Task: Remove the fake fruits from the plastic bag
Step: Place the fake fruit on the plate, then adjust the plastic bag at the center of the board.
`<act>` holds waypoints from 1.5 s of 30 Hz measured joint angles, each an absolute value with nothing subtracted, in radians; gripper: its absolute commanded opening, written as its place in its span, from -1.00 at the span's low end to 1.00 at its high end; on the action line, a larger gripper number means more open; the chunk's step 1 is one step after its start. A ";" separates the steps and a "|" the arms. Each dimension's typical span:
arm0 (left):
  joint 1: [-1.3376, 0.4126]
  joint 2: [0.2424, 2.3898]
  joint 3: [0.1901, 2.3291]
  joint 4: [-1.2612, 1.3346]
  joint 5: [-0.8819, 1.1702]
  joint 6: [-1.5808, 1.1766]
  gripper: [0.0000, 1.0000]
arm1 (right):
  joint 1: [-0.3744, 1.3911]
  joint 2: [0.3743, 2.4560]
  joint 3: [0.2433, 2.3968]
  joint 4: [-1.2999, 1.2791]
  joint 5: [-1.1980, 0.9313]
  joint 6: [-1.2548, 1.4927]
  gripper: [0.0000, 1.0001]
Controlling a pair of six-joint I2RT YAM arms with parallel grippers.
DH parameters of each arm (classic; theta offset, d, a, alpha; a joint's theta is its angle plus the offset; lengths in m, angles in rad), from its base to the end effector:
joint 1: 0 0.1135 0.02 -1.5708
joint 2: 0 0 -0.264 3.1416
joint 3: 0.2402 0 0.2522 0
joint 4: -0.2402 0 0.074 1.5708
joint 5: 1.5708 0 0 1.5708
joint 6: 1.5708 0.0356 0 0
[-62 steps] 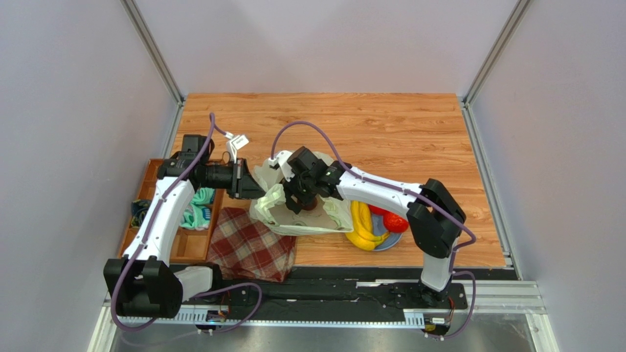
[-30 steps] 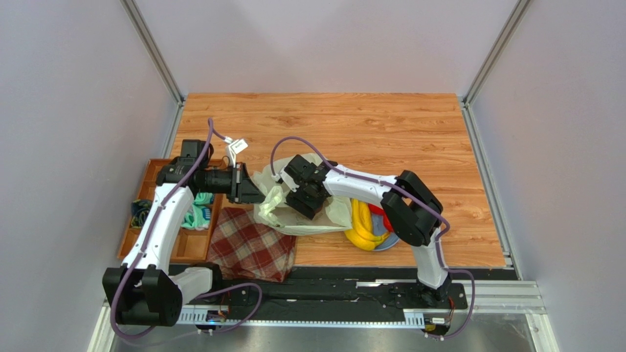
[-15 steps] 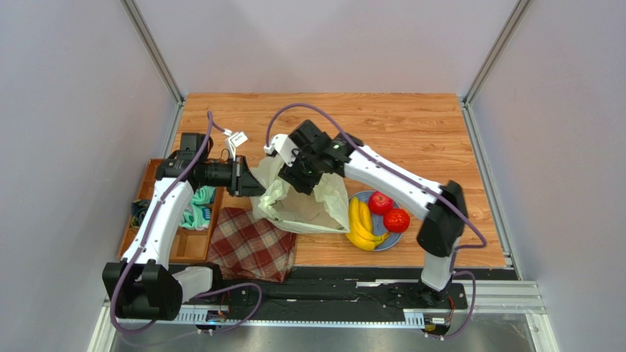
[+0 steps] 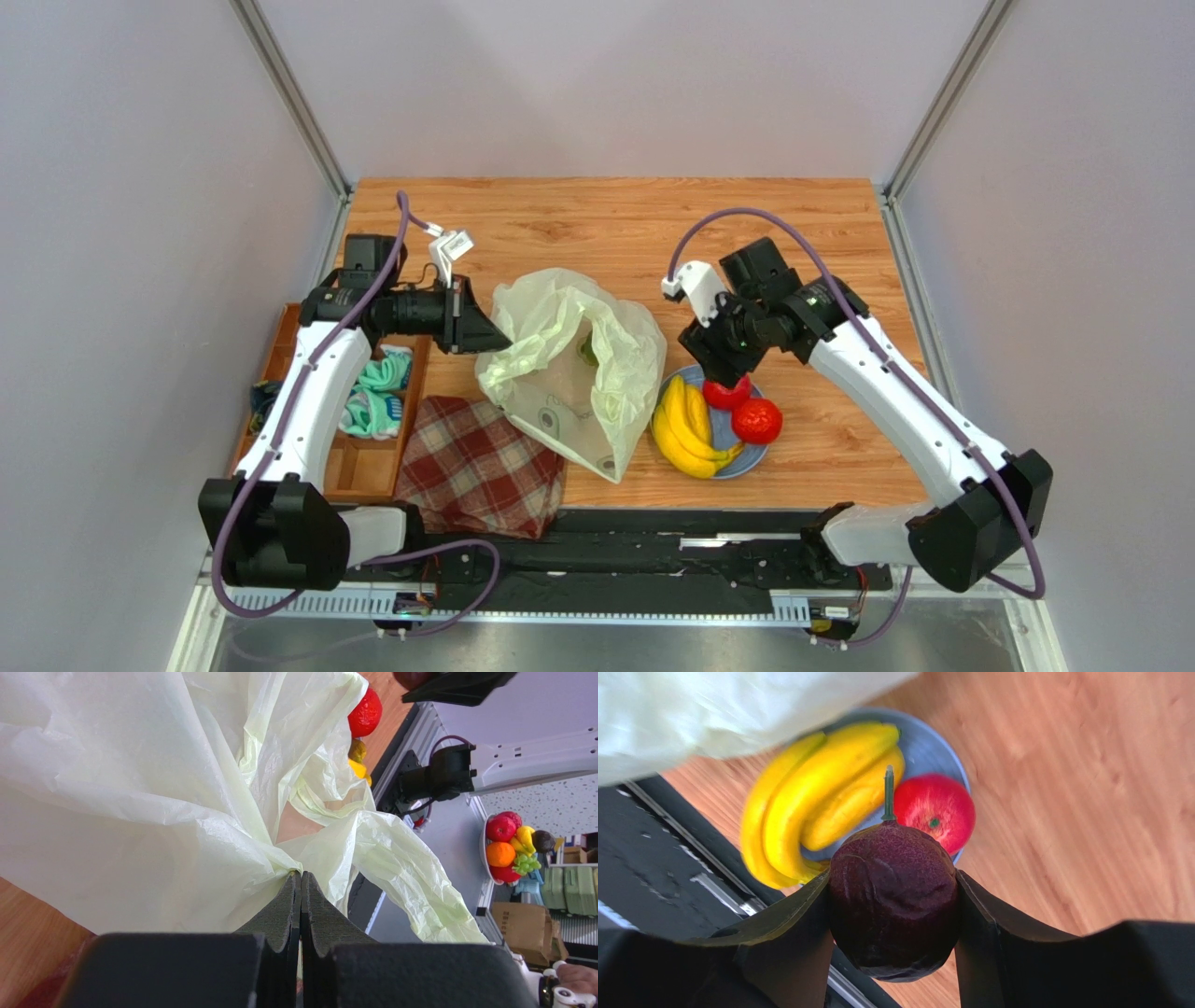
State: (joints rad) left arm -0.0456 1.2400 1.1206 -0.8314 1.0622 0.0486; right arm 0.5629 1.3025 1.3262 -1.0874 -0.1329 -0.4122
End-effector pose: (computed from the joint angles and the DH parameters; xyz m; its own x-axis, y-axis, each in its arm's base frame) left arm 0.2360 -0.0419 0.3192 -0.7864 0.0596 -0.6149 0.5680 0.4610 -0.6818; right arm 0.2060 0.1356 0.3383 -0.4437 -0.7495 -0.4914 -0.8307 0.5497 -0.0884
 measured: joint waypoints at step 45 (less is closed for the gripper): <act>-0.046 1.379 1.121 -0.684 1.280 -0.193 -1.00 | 0.929 1.784 1.703 -1.074 -0.284 -1.113 -0.08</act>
State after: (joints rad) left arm -0.0456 1.3792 1.1206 -0.6838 1.2797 -0.1928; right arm 0.9295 1.7840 1.7027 -1.0740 -0.2836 -1.1126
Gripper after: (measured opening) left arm 0.007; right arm 0.479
